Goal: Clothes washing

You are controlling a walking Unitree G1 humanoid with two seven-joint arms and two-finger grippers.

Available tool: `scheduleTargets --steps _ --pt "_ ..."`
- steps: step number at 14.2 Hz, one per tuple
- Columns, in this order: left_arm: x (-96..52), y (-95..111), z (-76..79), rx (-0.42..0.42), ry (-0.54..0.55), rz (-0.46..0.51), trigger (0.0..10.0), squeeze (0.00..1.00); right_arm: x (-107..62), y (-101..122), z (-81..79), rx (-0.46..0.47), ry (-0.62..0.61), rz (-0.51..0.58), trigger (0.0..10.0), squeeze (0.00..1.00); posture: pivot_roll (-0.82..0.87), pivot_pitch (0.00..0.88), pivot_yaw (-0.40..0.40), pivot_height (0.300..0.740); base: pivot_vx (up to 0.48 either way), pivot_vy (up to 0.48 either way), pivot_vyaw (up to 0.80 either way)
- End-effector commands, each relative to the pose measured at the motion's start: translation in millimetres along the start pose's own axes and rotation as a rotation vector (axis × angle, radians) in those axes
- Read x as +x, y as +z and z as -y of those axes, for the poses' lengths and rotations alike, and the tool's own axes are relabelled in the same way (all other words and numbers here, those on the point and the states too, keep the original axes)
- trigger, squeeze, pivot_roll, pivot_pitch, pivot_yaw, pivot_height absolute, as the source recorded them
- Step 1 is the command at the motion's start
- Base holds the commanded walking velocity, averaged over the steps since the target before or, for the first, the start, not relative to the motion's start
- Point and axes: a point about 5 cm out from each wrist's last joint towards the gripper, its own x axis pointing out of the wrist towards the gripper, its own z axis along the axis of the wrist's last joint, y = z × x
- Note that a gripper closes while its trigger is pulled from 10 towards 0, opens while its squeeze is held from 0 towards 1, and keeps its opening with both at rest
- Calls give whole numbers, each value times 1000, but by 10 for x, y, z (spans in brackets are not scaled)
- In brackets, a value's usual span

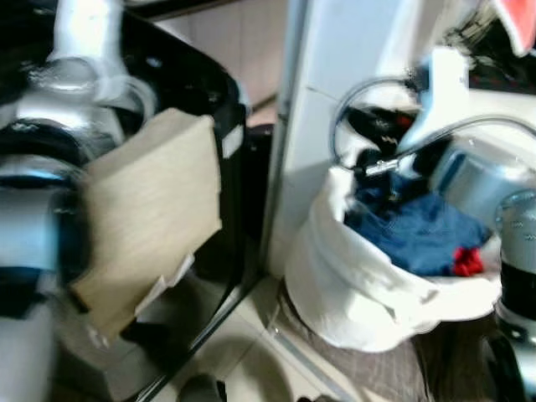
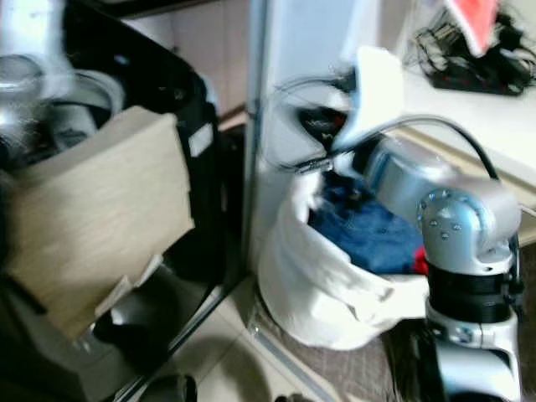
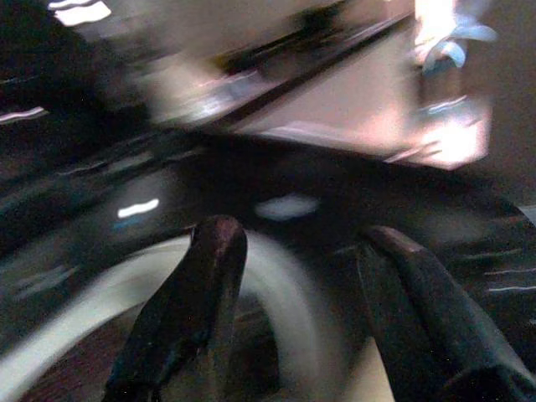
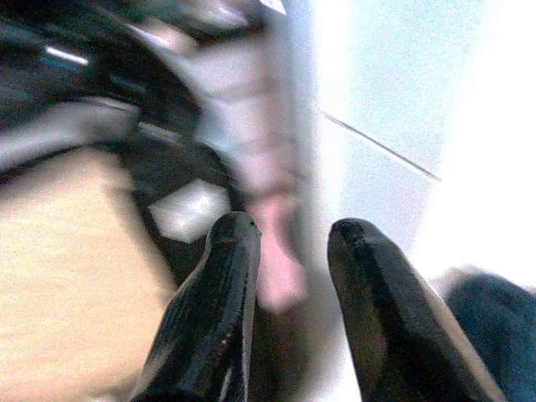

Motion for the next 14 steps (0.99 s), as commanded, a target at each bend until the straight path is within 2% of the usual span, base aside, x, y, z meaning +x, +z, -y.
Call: scheduleTargets --steps 1,3,5,7,9,10,11,13,14 --pt "24 -30 209 -22 -125 42 10000 0 30 -98 166 -27 -112 -29 10000 1000 -93 39 -20 740 0 0 0" --pt "-1 -78 704 -68 -369 183 10000 0 45 -264 509 -181 -322 -120 10000 1000 -92 47 -29 740 0 0 0" --pt "-160 -73 1028 -92 -582 290 10000 0 1 -337 702 -247 -444 -170 10000 1000 -88 53 -33 740 0 0 0" --pt "-295 -91 1167 -97 -689 310 10000 0 -27 -349 749 -248 -469 -175 10000 1000 -88 54 -28 740 0 0 0" --pt "-594 -183 1375 -83 -865 300 10000 0 -64 -411 812 -242 -477 -202 10000 1000 -92 57 -19 740 0 0 0" --pt "-727 -214 1430 -79 -915 294 10000 0 -70 -431 836 -243 -472 -208 10000 1000 -91 59 -19 740 0 0 0" --pt "-835 -243 1450 -82 -950 281 10000 0 -78 -435 850 -249 -456 -211 10000 1000 -89 58 -19 740 0 0 0" --pt "-945 -283 1452 -65 -989 246 10000 0 -79 -462 837 -222 -395 -222 10000 1000 -89 62 -16 740 0 0 0" --pt "-1061 -316 1468 -55 -1052 213 10000 0 -93 -532 888 -208 -394 -255 10000 412 -89 60 -16 740 0 0 0"
